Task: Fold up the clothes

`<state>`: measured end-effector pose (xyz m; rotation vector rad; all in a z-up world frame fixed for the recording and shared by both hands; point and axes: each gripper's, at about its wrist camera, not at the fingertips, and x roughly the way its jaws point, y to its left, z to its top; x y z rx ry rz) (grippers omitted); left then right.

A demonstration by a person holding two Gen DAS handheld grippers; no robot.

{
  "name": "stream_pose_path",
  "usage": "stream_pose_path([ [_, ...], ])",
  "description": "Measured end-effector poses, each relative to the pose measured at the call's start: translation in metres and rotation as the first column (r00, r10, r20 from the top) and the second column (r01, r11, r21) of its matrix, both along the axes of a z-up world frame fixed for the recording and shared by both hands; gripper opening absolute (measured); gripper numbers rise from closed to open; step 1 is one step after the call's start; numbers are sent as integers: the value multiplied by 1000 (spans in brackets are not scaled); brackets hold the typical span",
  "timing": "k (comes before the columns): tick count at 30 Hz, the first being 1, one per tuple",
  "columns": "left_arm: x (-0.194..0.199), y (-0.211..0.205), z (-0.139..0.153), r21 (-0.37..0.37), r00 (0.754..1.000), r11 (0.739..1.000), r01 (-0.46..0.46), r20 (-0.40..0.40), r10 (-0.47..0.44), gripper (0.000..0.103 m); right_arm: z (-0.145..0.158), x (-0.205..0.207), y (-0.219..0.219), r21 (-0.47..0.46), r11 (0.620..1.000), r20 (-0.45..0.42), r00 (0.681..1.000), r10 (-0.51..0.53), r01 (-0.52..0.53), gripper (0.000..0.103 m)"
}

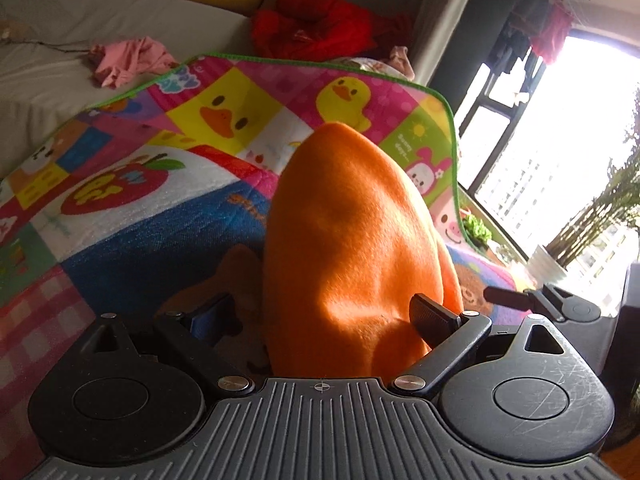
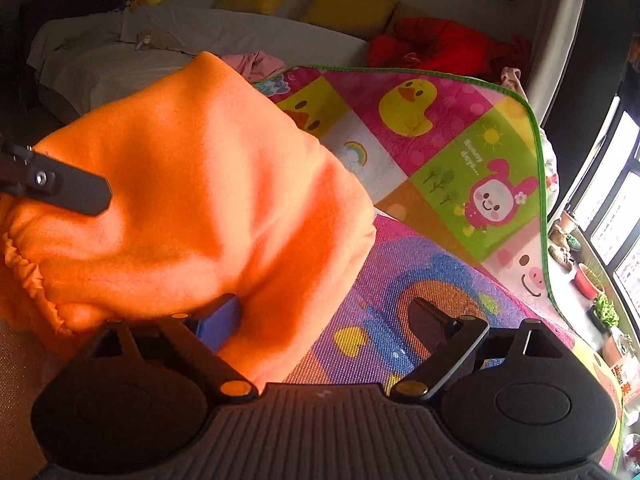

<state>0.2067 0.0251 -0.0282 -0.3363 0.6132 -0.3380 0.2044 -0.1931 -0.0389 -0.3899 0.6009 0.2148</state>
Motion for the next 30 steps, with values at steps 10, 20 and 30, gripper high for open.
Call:
stream_pose_path([
  [10,-2,-9,-10,100,999,995,-5,37,1,97,15,-3,-6,8,1000,-17,1000,-9,9,91],
  [20,-3,-14,-13,122,999,992,16,41,-21,97,55,-15,-15,234,972,31,999,24,-31,98],
  [30,-2,-4,-13,51,999,999,8,48,-10,97,8,7,5,114,993,-45,999,-5,10,103],
])
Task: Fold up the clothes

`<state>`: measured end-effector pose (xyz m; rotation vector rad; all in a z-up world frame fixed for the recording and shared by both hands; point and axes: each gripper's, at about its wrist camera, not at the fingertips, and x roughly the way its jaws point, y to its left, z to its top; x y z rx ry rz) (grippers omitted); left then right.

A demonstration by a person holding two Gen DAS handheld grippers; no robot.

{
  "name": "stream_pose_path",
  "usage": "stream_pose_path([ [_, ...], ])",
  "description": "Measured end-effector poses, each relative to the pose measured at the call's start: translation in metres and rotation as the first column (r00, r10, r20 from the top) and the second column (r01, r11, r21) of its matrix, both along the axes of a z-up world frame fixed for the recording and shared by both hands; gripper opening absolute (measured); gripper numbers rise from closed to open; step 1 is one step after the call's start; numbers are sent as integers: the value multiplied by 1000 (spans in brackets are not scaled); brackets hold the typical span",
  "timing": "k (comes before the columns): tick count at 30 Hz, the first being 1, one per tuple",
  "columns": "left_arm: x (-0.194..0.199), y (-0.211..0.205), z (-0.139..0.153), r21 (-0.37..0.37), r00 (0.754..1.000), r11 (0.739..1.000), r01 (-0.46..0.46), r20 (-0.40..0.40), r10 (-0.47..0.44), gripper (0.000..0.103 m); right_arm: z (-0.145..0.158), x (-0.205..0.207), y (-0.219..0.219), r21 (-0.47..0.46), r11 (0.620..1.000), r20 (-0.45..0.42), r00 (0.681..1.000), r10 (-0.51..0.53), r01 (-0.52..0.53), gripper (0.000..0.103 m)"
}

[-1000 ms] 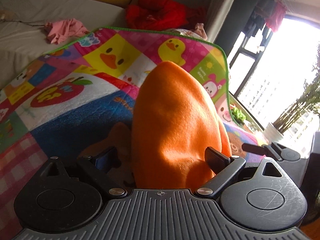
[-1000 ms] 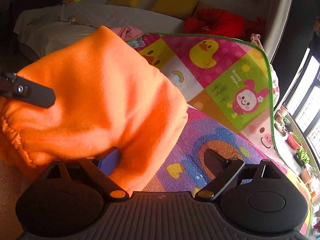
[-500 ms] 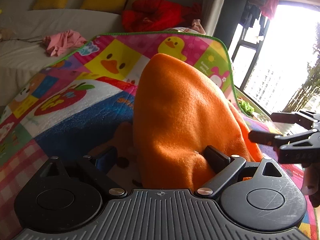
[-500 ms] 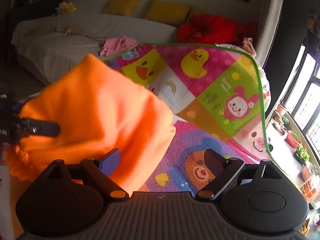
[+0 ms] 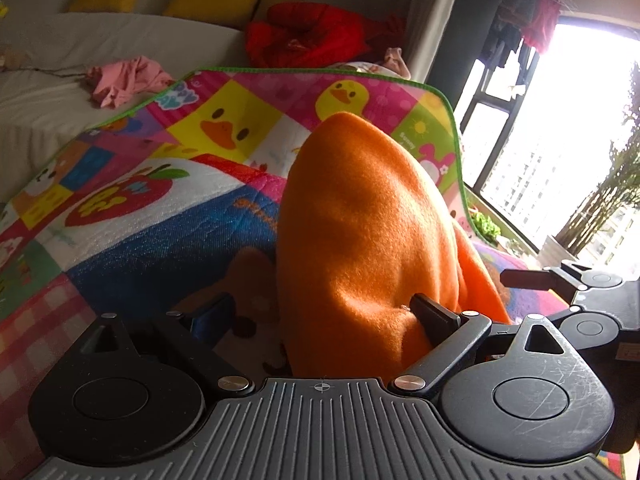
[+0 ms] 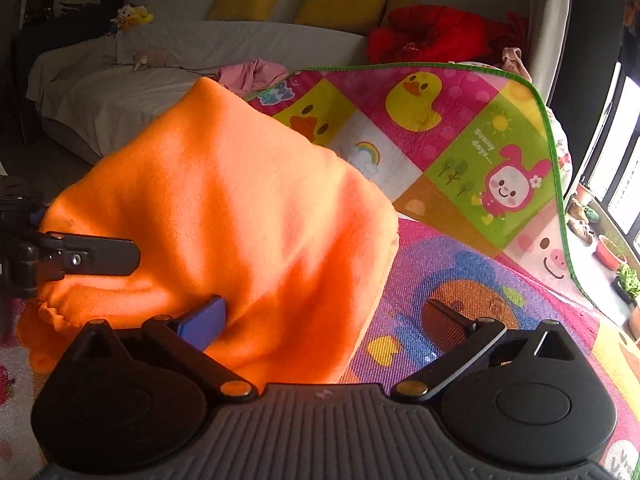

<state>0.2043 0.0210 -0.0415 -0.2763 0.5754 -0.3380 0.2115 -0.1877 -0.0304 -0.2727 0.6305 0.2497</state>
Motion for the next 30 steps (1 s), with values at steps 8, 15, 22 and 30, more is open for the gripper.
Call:
stream_pose_path([
  [8,3,-1,-3,18,1000,1000,1,-20,0,97,-4,-2,-8,50,999,-6,1000,-21,21,103],
  [15,4,-3,-5,32,1000,1000,0,-26,0,98,7,-11,-18,117,993,-1,999,-34,34,103],
  [22,5,-2,-5,31,1000,1000,4,-31,-3,98,2,-25,-19,81,997,9,1000,-7,7,103],
  [30,5,-4,-6,39,999,999,3,-40,-2,99,-7,-20,-20,82,996,-36,999,-19,21,103],
])
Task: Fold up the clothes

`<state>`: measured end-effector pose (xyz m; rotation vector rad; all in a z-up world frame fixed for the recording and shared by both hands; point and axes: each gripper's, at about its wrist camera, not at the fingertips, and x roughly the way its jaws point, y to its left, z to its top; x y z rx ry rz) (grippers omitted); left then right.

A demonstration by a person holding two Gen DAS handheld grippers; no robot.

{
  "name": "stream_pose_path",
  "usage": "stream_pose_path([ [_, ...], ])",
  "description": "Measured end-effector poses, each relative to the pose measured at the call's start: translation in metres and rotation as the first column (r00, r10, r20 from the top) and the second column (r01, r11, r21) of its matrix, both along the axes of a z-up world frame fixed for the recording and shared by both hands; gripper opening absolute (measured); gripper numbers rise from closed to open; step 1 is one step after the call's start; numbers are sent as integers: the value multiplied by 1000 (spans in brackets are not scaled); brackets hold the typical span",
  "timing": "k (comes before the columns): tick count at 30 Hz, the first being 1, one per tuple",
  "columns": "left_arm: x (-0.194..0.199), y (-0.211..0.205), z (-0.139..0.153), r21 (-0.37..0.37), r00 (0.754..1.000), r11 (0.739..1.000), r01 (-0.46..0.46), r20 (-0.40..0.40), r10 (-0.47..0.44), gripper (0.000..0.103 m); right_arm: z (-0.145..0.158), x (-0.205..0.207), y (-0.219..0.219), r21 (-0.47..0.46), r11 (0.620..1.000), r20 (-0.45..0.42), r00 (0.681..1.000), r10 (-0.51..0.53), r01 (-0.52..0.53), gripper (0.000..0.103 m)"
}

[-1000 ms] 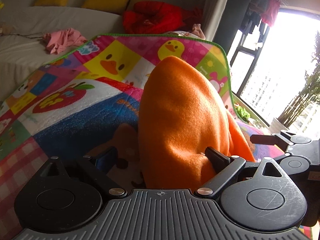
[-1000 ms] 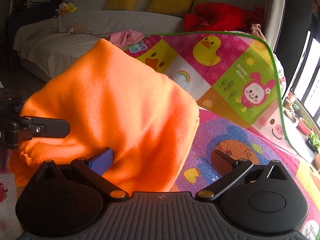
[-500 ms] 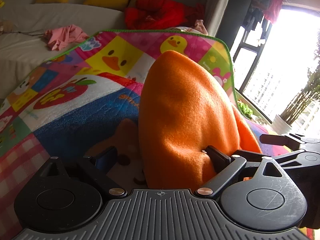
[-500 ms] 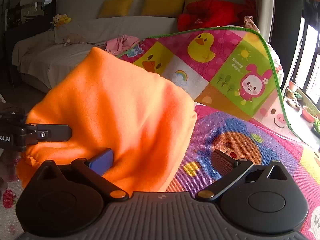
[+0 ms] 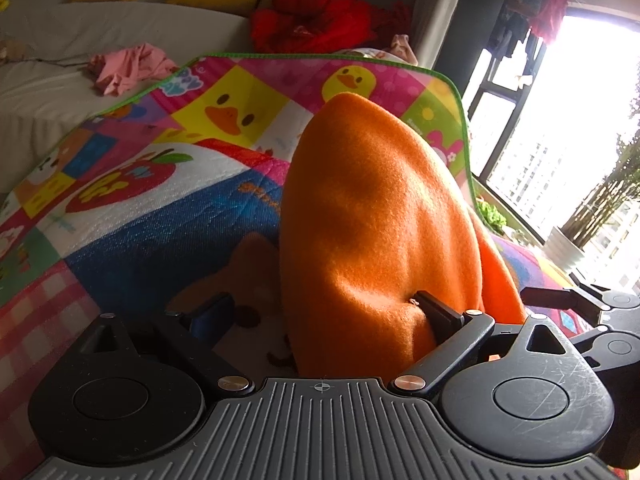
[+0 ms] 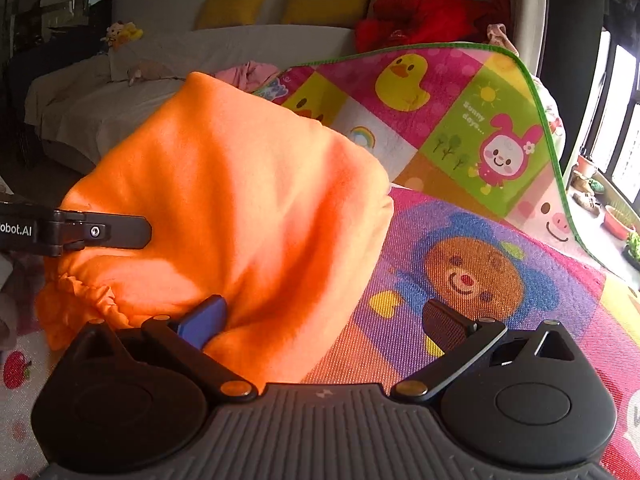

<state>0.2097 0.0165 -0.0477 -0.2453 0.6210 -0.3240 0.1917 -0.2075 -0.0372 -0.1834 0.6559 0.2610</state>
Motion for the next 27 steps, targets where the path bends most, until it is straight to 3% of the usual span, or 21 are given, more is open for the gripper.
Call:
stream_pose_path([
  [5,1,-2,-1,8,1000,1000,-2,-8,2,99,33,-2,-2,19,999,116,992,42,-44,103],
  [11,0,-2,-1,7,1000,1000,-2,-8,2,99,70,47,40,-51,995,228,969,97,-88,103],
  [13,0,-1,-1,4,1000,1000,-1,-8,1,99,65,74,61,-133,989,200,976,91,-65,103],
  [16,0,1,-1,-2,1000,1000,-1,-11,1,99,33,110,86,-264,964,111,992,67,-36,103],
  [20,1,3,-2,-19,1000,1000,5,-21,-5,100,26,110,88,-224,975,127,991,31,-2,103],
  [23,1,2,-2,-19,1000,1000,9,-20,-10,100,43,95,79,-192,981,164,986,39,-7,103],
  [27,1,2,-2,-22,1000,1000,9,-21,-10,100,69,69,49,-69,997,211,977,-3,18,103],
])
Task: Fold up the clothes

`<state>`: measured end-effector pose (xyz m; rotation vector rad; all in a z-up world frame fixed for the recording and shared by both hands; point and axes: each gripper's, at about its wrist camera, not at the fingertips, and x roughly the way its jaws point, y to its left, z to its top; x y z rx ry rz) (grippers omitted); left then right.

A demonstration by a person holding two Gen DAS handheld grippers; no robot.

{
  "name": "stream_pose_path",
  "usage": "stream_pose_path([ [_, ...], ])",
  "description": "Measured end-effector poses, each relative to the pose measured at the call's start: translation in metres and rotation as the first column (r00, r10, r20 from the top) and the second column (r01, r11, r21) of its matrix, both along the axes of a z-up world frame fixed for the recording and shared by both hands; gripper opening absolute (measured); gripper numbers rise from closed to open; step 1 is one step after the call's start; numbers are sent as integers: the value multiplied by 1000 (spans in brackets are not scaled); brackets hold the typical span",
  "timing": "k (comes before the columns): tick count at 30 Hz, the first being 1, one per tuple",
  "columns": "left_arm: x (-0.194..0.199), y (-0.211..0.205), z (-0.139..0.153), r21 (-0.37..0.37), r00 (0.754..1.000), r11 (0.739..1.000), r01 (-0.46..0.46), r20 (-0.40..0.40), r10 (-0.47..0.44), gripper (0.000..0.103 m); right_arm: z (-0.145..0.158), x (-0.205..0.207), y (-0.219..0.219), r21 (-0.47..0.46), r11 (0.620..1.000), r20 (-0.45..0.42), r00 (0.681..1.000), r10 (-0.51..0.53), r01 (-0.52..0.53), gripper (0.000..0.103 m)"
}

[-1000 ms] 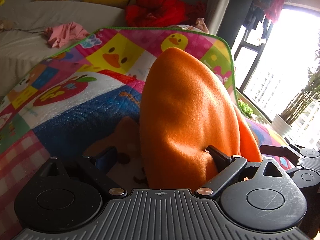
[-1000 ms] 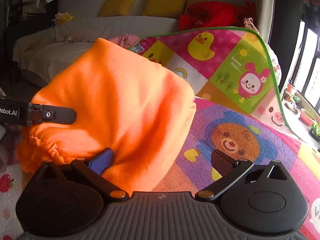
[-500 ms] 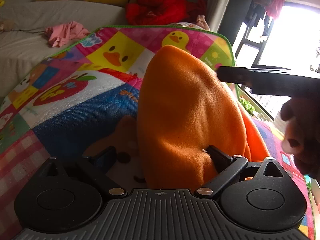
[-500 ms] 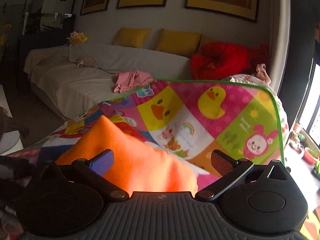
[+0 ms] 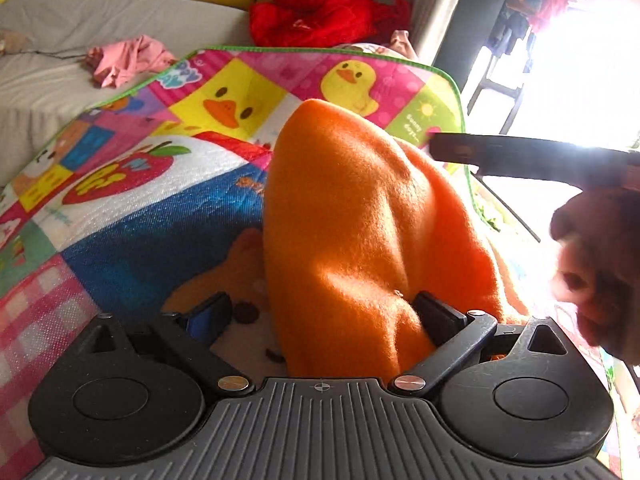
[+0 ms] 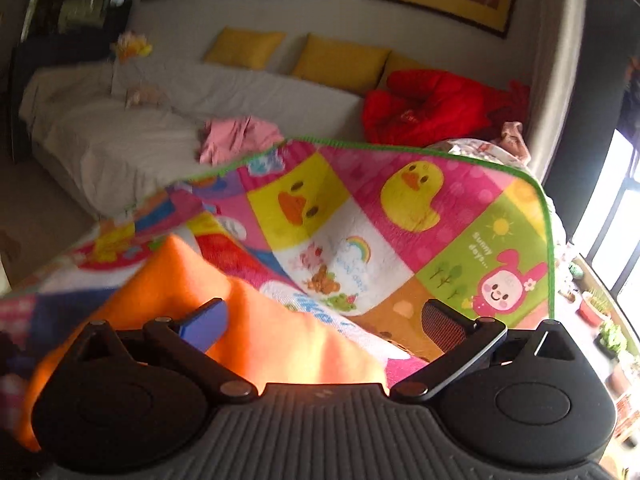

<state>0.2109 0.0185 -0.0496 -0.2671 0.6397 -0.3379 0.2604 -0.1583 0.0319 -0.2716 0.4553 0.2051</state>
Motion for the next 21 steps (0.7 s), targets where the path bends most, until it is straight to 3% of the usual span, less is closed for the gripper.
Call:
stream_pose_path([
  [5,-1,4,3,-22,1000,1000,-5,4,5,99,-38,-8,-16,-33,998,-94,994,-64,61,103],
  [8,-9,12,20,-34,999,999,-18,41,19,99,-67,-9,-16,-55,995,-128,988,-90,84,103],
  [12,-13,9,63,-26,987,998,54,153,-50,99,-68,-13,-17,-53,996,-101,992,-72,67,103],
  [15,2,-7,86,-21,972,989,144,189,-138,99,-68,-17,-21,-44,998,-92,994,-57,53,103],
  [17,23,-22,88,-36,971,982,185,159,-177,98,-68,-20,-27,-26,999,-101,994,-48,45,103],
  [19,48,-34,78,-46,978,981,186,100,-181,85,-69,-23,-33,-21,999,-108,993,-43,41,103],
  [21,70,-44,63,-17,985,986,165,47,-164,82,-70,-27,-37,-28,999,-110,993,-43,40,103],
])
